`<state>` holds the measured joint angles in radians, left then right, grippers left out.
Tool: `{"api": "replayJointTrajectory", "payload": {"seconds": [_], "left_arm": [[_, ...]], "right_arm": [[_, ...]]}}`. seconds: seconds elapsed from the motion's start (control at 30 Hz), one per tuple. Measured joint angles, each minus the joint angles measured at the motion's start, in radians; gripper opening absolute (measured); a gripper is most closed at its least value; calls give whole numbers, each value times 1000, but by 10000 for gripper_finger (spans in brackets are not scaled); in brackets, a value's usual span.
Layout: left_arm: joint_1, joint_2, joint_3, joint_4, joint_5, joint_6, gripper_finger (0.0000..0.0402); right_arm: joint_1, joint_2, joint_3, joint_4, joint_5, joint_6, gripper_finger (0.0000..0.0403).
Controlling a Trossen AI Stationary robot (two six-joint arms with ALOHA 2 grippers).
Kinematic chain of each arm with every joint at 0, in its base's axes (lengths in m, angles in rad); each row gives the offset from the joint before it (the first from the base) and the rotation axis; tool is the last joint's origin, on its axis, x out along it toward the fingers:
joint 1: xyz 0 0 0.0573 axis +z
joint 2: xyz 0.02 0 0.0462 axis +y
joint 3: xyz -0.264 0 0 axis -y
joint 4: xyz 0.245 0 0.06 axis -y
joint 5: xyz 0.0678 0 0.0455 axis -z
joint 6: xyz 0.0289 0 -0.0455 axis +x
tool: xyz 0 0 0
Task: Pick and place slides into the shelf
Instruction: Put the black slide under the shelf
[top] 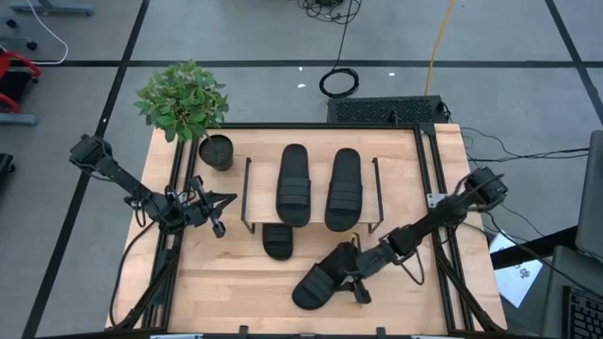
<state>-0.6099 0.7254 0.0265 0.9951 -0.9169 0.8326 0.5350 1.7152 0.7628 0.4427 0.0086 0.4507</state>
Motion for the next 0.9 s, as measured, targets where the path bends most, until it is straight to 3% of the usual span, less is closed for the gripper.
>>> {"api": "replayJointTrajectory", "payload": {"seconds": [0.17,0.33,0.5,0.67,0.73,0.9], "left_arm": [[0,0,0,0,0,0,24],[0,0,0,0,0,1,24],[0,0,0,0,0,1,24],[0,0,0,0,0,1,24],[0,0,0,0,0,1,24],[0,0,0,-6,-2,1,24]], "right_arm": [[56,-121,0,-136,164,-29,188],[107,-172,0,-67,281,-107,186],[109,-100,1,50,286,-137,146],[108,20,34,257,304,-241,47],[113,58,78,237,301,-240,13],[130,133,220,71,274,-143,16]]}}
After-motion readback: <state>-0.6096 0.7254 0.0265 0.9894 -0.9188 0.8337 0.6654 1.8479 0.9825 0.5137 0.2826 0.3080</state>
